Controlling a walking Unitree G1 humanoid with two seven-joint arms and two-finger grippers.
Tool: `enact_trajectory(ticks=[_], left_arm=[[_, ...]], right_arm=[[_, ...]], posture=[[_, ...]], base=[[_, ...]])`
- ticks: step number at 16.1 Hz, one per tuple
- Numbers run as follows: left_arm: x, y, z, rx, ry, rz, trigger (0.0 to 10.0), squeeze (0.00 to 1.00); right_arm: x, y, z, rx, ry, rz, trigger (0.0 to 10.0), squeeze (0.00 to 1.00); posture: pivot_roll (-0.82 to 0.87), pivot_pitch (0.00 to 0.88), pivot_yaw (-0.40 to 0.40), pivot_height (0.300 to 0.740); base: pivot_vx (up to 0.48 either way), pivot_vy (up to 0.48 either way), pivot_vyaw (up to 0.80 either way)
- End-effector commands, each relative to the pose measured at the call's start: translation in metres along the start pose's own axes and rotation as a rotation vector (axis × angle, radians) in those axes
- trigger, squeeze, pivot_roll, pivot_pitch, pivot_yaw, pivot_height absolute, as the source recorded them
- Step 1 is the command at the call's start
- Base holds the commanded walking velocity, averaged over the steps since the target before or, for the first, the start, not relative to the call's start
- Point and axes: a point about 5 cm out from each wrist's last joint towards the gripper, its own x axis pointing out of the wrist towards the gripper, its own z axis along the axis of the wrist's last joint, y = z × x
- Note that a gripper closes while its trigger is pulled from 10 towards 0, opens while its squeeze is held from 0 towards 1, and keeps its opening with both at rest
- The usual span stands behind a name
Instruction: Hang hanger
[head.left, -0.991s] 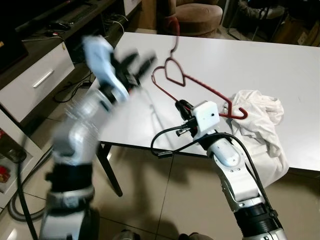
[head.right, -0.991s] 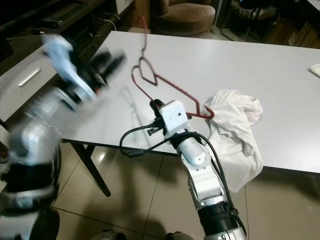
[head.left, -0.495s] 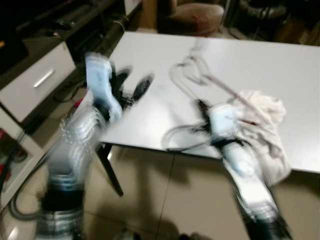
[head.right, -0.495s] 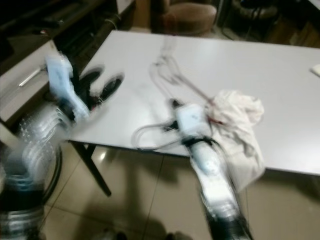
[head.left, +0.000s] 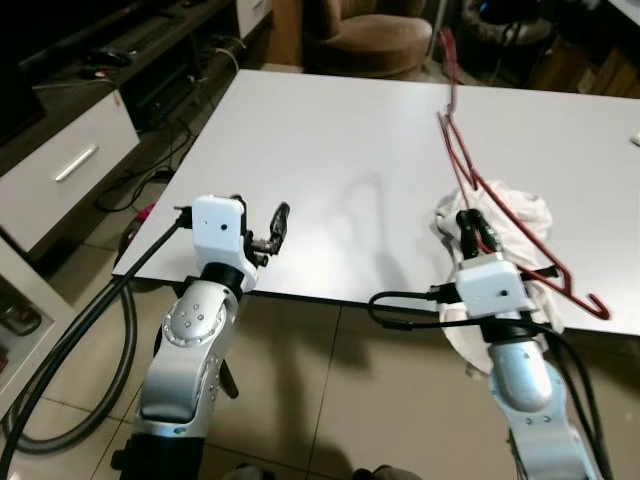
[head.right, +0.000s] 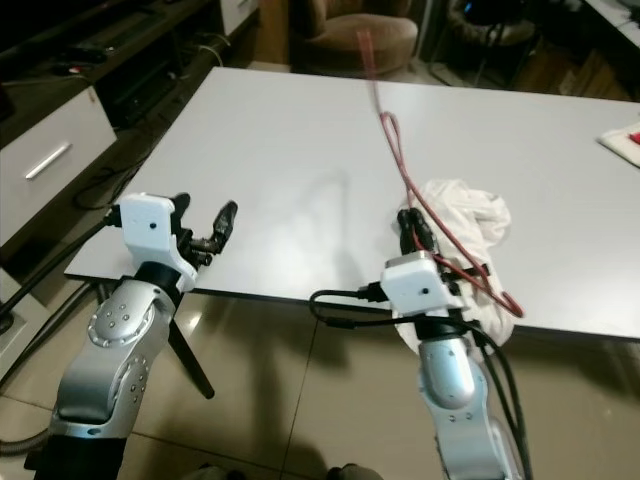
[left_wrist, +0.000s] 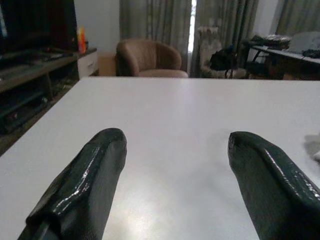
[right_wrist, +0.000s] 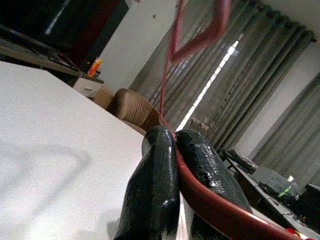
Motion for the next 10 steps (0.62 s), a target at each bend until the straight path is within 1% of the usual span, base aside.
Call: enact_trajectory(ticks=[1, 3, 7, 10], left_arm=[[0.003, 0.002, 0.003, 0.018, -0.014, 0.025, 10.0, 0.00], [0.005, 0.003, 0.004, 0.026, -0.018, 0.038, 10.0, 0.00], [0.003, 0.004, 0.007, 0.042, -0.036, 0.055, 10.0, 0.00], [0.005, 0.002, 0.008, 0.049, -0.040, 0.051, 10.0, 0.00]], right_arm=[[0.005, 0.003, 0.002, 0.007, -0.012, 0.005, 0.0, 0.00], [0.007, 0.007, -0.001, 0.029, 0.003, 0.017, 0.0, 0.00], [0.015, 0.015, -0.009, 0.080, 0.029, 0.052, 0.0, 0.00], [0.017, 0.016, -0.011, 0.103, 0.043, 0.055, 0.0, 0.00]], posture=[[-0.12, 0.035, 0.003, 0.740], [-0.12, 0.039, 0.001, 0.740], [-0.10, 0.058, -0.001, 0.740], [-0.10, 0.059, 0.003, 0.740]], base=[[0.000, 0.000, 0.00], [0.000, 0.000, 0.00], [-0.280, 0.000, 0.00], [-0.281, 0.000, 0.00]])
